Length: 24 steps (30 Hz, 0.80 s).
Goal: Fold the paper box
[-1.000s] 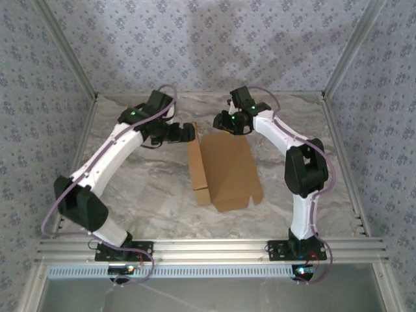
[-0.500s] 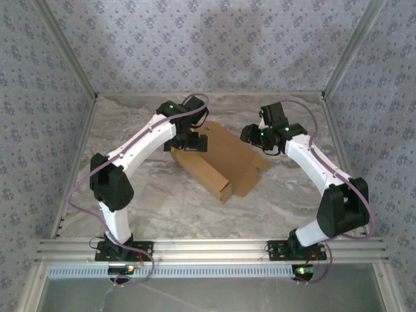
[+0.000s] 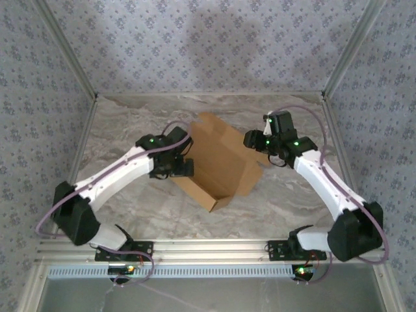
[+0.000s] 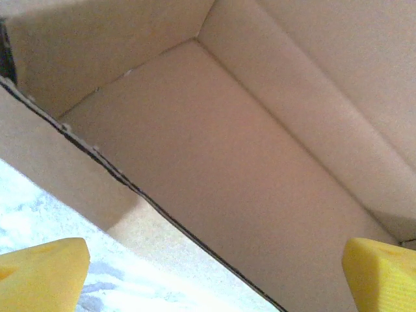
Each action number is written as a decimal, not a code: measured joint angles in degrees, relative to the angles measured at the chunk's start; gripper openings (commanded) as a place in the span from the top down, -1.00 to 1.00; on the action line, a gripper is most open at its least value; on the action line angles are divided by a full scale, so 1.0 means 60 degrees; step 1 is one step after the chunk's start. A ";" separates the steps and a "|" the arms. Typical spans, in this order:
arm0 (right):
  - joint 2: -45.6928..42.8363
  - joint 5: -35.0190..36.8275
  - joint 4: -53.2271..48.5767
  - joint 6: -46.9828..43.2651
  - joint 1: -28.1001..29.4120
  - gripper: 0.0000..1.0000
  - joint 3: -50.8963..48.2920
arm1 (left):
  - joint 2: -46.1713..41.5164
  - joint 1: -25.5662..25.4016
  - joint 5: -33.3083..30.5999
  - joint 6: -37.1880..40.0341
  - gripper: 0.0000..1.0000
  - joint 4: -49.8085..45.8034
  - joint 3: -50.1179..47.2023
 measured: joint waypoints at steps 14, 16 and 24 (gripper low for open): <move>0.0087 -0.0025 -0.1971 -0.2000 0.0441 -0.20 0.3053 | -0.0892 0.0000 0.0127 -0.1118 -0.93 0.2583 -0.3071; 0.0350 -0.0025 -0.2251 -0.2251 0.0503 -0.21 0.3206 | -0.0721 0.0000 0.0160 -0.1257 -0.94 0.3078 -0.3206; 0.1173 -0.0189 -0.3260 -0.3005 0.0525 -0.22 0.3887 | 0.0652 0.0000 0.0492 -0.1861 -0.85 0.5366 -0.3384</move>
